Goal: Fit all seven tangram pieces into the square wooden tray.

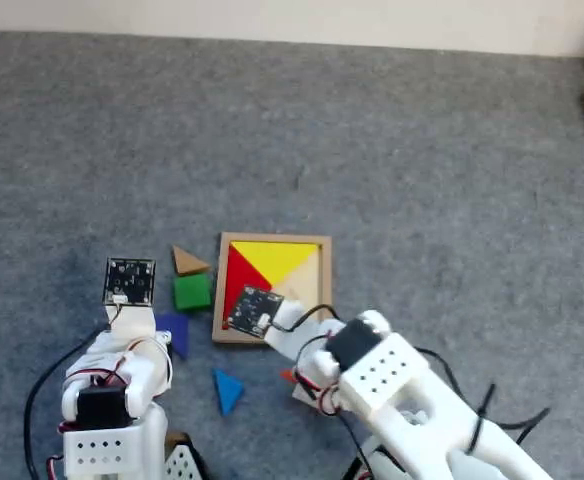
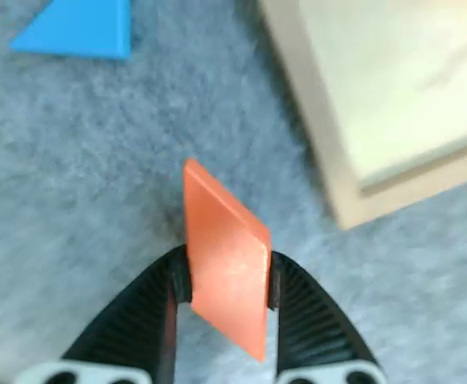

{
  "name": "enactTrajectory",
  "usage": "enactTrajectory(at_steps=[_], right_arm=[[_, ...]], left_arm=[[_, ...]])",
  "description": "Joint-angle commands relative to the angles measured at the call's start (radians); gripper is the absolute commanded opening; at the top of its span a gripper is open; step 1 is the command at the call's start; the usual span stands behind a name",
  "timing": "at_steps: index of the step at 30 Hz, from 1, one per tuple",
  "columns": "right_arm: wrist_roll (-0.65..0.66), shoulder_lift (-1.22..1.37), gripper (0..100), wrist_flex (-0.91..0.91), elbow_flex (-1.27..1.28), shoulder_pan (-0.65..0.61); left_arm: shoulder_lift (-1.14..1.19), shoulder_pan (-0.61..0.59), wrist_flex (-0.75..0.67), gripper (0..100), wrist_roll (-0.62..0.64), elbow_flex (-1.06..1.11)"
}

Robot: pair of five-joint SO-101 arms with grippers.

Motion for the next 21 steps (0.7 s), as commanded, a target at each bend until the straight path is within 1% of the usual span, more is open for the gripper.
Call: enactTrajectory(at_steps=[1, 5, 14, 21], right_arm=[[0.103, -0.101, 0.5, -0.074, -0.067, 0.064], [0.107, -0.079, 0.5, -0.194, -0.070, 0.114], [0.103, 0.018, 0.5, -0.257, -0.105, 0.130], [0.103, 0.088, 0.5, -0.366, -0.191, 0.194]], left_arm=[[-0.005, -0.010, 0.005, 0, -0.002, 0.021], [-0.005, -0.010, 0.005, 0, -0.002, 0.021], [-0.005, -0.010, 0.005, 0, -0.002, 0.021], [-0.005, -0.010, 0.005, 0, -0.002, 0.021]])
